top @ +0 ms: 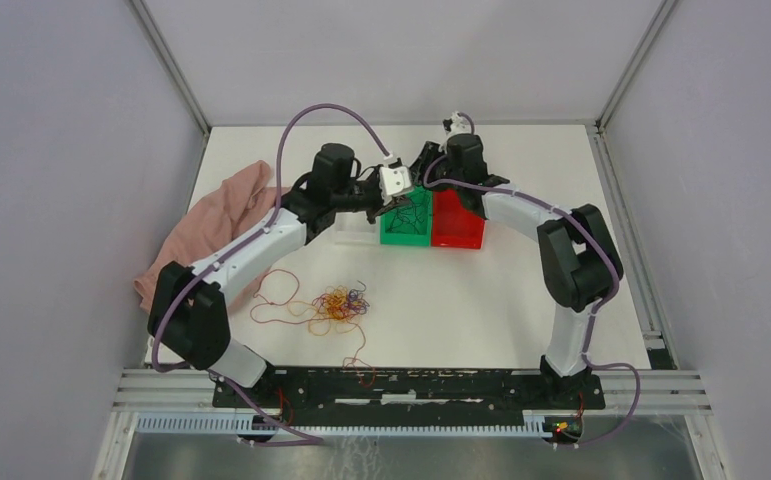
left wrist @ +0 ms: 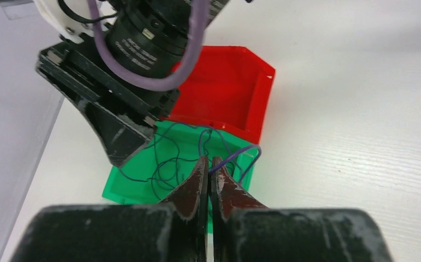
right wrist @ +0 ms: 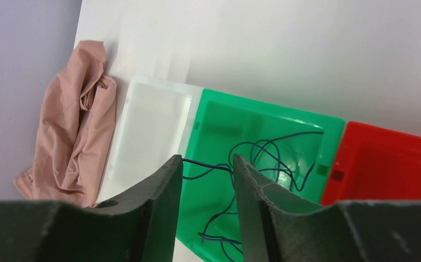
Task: Untangle the cables
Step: Place the cable in the bin.
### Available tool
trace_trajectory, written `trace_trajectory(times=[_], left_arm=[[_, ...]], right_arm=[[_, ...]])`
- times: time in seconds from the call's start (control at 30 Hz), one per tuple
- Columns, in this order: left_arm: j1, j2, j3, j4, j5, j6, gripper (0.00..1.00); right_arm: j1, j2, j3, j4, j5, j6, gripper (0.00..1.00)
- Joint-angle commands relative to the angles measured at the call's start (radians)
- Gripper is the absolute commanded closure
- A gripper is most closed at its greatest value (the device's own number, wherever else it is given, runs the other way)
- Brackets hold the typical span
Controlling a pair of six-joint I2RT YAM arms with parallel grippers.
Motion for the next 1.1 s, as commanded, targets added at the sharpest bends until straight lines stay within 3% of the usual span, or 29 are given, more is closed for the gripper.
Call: trace_trajectory(times=[0.0, 0.17, 0.33, 0.57, 0.63, 1.07], left_arm=[[0.000, 0.008, 0.009, 0.056, -0.112, 0.024, 0.97], [0.001, 0.087, 0.059, 0.126, -0.298, -0.022, 0.97], [0.001, 0.130, 0.042, 0.192, -0.351, -0.021, 0.97], [0.003, 0.227, 0.102, 0.209, -0.399, -0.038, 0.97], [0.003, 0.260, 0.134, 0.202, -0.402, -0.054, 0.97], [-0.017, 0.457, 0.263, 0.078, -0.423, -0.021, 0.97]], right_arm=[[0.043, 0.023, 0.048, 0.048, -0.012, -0.011, 0.57], [0.060, 0.091, 0.083, 0.009, 0.021, -0.035, 0.66], [0.068, 0.099, 0.085, -0.005, 0.091, -0.075, 0.68], [0.000, -0.097, 0.024, 0.007, 0.174, -0.067, 0.46], [-0.031, -0.150, 0.000, 0.010, 0.165, -0.042, 0.43], [-0.166, -0.372, -0.288, 0.076, 0.175, 0.046, 0.51]])
